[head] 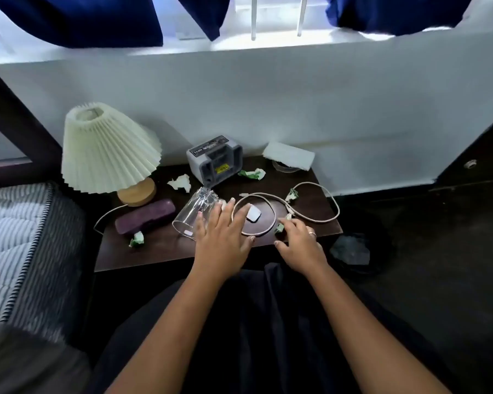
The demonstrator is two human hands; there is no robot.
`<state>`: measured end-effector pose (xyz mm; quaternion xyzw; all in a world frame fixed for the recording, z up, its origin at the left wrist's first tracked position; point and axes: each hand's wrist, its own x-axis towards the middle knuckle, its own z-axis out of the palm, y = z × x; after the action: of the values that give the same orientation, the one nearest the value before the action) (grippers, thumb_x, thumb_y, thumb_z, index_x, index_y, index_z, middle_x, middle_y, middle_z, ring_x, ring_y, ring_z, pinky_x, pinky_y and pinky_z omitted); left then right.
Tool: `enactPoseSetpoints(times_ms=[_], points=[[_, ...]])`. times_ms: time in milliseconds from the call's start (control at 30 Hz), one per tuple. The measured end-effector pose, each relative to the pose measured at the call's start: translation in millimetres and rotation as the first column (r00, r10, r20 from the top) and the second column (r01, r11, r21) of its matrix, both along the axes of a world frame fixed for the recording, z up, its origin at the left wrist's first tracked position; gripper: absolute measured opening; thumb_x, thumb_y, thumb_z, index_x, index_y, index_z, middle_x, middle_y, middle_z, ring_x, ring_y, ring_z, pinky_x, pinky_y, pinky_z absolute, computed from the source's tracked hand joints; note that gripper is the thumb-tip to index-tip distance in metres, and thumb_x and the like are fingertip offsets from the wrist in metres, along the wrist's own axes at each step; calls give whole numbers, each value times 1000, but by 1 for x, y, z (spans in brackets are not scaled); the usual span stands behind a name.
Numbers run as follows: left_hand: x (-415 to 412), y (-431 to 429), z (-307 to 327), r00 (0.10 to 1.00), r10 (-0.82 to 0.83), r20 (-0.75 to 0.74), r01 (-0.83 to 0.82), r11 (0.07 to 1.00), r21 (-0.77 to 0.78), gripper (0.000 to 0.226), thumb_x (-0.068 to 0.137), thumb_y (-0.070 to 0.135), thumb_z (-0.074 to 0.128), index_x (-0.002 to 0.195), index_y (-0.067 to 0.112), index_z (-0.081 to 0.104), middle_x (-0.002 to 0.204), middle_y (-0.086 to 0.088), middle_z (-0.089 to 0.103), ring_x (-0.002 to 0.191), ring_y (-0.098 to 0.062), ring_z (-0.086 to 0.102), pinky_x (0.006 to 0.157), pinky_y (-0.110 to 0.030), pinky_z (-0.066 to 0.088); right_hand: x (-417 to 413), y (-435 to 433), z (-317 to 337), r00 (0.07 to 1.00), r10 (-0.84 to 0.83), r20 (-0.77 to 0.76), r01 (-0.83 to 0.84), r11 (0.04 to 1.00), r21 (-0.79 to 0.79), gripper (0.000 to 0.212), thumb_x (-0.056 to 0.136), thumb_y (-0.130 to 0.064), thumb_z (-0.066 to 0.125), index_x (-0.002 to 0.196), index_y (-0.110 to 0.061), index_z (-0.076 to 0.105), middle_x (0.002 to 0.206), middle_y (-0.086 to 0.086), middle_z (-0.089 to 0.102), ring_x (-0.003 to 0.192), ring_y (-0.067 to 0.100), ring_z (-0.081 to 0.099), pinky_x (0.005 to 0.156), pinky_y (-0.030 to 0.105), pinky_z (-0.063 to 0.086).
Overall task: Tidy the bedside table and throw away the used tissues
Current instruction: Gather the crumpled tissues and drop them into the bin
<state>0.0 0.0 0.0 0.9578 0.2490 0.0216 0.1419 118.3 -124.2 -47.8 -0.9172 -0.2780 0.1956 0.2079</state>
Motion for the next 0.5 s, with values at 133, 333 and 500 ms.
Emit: enactPoseSetpoints(times_ms=[133,333,500], points=[[19,10,-26,996,-10,-92,7,999,-32,62,92,47,39,146,35,12,158,4,6,144,-17,0,113,-49,-7,13,6,-19,996,-87,24,88,996,-22,57,88,-32,55,140,-28,34,147,-2,33,131,29,34,99,44,39],[50,19,-67,994,-15,-112,5,996,-90,59,93,44,40,146,32,19,158,4,2,144,-18,-2,115,-45,-3,37,30,-40,983,-70,173,82,994,-67,56,89,-39,53,140,-29,33,145,-2,36,126,28,41,96,43,40],[72,30,-96,996,-19,-82,12,996,-91,54,93,37,43,143,27,27,157,2,11,144,-20,6,115,-45,2,37,43,-61,952,-26,305,46,997,-59,34,79,-20,66,111,-13,58,113,7,58,96,34,57,73,42,51]])
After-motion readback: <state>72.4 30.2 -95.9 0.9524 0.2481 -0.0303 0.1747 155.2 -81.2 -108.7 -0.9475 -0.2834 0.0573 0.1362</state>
